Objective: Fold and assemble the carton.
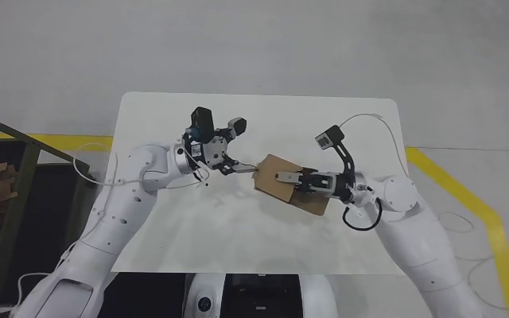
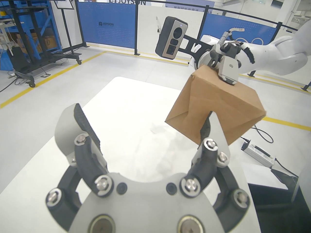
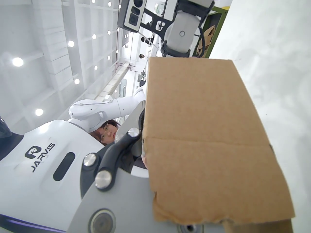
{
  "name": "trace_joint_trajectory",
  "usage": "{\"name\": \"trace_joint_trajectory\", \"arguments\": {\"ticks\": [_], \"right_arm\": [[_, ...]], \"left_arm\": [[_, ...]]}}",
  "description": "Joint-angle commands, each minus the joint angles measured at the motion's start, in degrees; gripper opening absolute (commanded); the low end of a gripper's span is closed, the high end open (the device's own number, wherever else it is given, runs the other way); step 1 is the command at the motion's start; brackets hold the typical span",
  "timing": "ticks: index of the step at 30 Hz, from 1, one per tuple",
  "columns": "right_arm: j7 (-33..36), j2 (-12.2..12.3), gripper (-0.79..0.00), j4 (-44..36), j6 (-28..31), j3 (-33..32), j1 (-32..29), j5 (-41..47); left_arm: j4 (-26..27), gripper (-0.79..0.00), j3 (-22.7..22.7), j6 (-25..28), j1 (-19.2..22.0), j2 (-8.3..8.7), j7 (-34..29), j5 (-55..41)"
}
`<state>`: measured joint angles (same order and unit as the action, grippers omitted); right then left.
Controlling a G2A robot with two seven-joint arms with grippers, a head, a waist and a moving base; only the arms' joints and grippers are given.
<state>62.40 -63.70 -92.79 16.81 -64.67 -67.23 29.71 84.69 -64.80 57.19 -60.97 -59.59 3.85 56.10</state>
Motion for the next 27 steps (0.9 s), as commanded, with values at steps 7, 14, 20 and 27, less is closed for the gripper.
{"name": "trace_joint_trajectory", "arguments": {"ticks": [7,14,20,27], "right_arm": [[2.47,-0.06,-0.785,1.15,0.21,-0.07,0.64,3.07],[3.25,-0.14,-0.785,1.77,0.1,0.1,1.12,3.87],[3.12,-0.31,-0.785,2.02,-0.12,0.86,1.69,3.55],[2.65,-0.5,-0.785,2.27,-0.25,1.62,2.19,2.93]], "left_arm": [[-0.86,0.0,2.08,0.81,1.5,-0.59,-0.63,-0.48],[-0.93,0.0,3.76,0.81,2.35,-0.82,-0.68,-1.08],[-0.72,0.0,4.56,0.81,3.03,-0.75,-0.64,-1.27],[-0.31,0.0,4.94,0.81,3.4,-0.51,-0.52,-1.39]]}}
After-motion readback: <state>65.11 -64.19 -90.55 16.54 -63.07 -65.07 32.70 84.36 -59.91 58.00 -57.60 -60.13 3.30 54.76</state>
